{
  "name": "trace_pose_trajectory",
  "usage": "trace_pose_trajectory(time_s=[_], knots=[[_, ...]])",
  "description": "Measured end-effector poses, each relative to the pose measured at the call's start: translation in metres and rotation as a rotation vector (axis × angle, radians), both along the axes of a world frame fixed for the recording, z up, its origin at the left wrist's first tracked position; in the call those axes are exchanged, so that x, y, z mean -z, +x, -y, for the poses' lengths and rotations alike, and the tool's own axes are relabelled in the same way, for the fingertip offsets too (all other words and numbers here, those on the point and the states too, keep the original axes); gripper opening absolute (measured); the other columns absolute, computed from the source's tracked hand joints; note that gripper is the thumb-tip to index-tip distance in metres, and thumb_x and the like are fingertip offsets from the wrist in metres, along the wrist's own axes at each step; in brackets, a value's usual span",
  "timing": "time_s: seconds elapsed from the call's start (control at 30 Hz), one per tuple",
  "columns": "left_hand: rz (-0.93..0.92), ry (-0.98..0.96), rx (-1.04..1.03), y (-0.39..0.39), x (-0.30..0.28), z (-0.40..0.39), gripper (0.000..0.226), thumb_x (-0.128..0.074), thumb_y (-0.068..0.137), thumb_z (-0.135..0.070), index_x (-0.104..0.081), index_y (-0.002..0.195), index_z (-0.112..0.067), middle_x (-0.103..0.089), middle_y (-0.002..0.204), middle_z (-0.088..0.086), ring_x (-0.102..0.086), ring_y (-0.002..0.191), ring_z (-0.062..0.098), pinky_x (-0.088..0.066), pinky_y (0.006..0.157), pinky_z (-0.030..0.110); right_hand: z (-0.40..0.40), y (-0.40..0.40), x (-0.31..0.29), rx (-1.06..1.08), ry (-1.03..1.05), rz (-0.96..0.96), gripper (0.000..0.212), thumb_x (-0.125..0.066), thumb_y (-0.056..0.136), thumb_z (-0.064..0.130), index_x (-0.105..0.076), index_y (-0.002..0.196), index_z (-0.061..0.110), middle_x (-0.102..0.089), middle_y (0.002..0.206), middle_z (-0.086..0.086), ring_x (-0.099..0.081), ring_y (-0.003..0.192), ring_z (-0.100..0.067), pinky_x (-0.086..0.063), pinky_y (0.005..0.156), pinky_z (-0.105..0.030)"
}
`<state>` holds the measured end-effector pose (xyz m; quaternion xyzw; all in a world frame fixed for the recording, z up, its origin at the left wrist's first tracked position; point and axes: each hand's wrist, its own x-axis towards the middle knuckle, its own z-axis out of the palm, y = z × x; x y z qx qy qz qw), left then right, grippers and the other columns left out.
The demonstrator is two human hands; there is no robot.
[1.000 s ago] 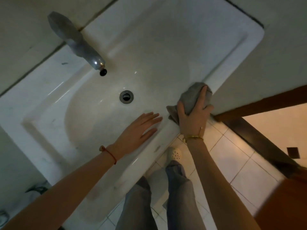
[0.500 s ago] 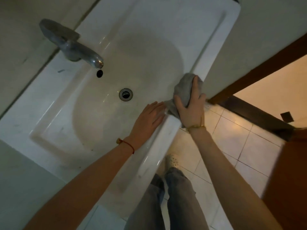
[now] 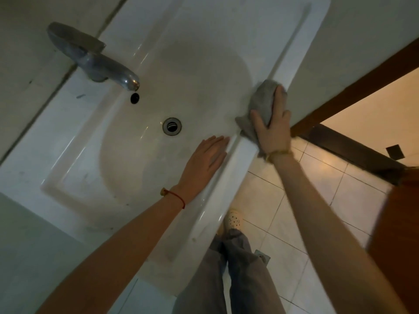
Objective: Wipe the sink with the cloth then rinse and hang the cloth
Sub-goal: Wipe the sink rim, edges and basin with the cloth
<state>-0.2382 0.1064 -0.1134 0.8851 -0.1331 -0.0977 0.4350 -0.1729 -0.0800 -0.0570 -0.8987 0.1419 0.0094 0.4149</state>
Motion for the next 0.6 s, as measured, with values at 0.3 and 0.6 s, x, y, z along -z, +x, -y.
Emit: trace_pose_trajectory(time_s=[0.3, 0.6], knots=[[-0.052, -0.033, -0.011, 0.0, -0.003, 0.001, 0.044, -0.041, 0.105, -0.028, -0.04, 0.148, -0.02, -0.043, 0.153, -0.001, -0.03, 0.145, 0.008, -0.013, 0.124, 0.027, 0.005, -0.043, -0.001, -0.124, 0.078, 0.016, 0.074, -0.047, 0.095, 0.049, -0.001, 0.152, 0.039, -0.036, 0.126, -0.003, -0.052, 0.085, -0.008, -0.05, 0.064, -0.012], [-0.085, -0.047, -0.03, 0.001, -0.002, 0.001, 0.044, -0.041, 0.105, -0.03, -0.04, 0.148, -0.021, -0.039, 0.149, -0.011, -0.028, 0.144, 0.004, -0.015, 0.125, 0.032, -0.004, -0.016, 0.0, -0.049, 0.052, -0.032, 0.085, -0.057, 0.091, 0.049, -0.001, 0.154, 0.034, -0.033, 0.136, -0.013, -0.044, 0.103, -0.018, -0.045, 0.088, -0.028]])
